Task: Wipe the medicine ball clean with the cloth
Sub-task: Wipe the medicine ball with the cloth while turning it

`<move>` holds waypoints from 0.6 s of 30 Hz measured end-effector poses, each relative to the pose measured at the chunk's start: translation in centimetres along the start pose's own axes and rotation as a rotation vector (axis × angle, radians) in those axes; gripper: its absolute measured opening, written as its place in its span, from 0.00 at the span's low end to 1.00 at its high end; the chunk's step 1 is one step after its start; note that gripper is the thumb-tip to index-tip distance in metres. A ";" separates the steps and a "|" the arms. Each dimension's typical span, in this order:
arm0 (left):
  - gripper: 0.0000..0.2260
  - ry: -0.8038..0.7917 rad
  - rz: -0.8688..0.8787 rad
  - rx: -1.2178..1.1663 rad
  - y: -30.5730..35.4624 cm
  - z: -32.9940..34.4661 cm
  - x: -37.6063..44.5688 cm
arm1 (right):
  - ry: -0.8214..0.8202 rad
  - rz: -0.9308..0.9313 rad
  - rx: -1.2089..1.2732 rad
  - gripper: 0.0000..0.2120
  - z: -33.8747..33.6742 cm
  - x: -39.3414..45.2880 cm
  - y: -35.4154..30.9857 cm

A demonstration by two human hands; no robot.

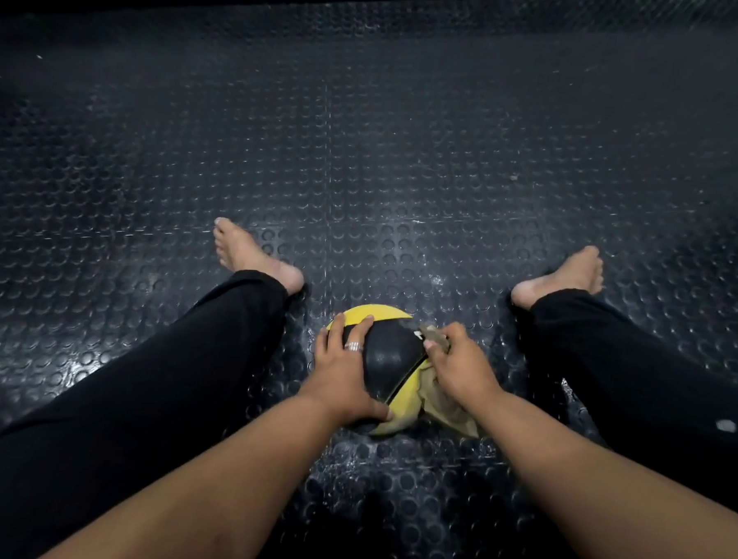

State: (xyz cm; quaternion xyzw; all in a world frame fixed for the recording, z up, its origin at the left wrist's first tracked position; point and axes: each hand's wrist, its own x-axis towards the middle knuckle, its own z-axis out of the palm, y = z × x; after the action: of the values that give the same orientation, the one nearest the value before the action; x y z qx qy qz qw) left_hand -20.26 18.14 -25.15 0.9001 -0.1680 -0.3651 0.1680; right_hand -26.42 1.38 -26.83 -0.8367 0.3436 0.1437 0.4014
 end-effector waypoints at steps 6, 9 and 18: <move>0.58 -0.012 -0.007 0.080 1.1 -2.3 1.2 | -0.012 -0.063 0.075 0.11 0.8 -1.6 -0.9; 0.64 -0.083 -0.032 0.071 0.4 -1.4 0.5 | 0.020 -0.082 0.097 0.07 1.7 -1.9 -1.3; 0.61 -0.119 -0.012 0.029 -0.9 -1.2 0.2 | 0.147 -0.114 0.101 0.12 3.0 -3.0 -2.8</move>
State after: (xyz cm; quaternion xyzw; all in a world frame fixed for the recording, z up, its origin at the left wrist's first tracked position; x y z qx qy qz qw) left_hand -19.14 19.12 -24.86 0.8803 -0.1773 -0.4165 0.1425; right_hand -26.60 6.29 -25.58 -0.8420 0.3307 0.0413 0.4242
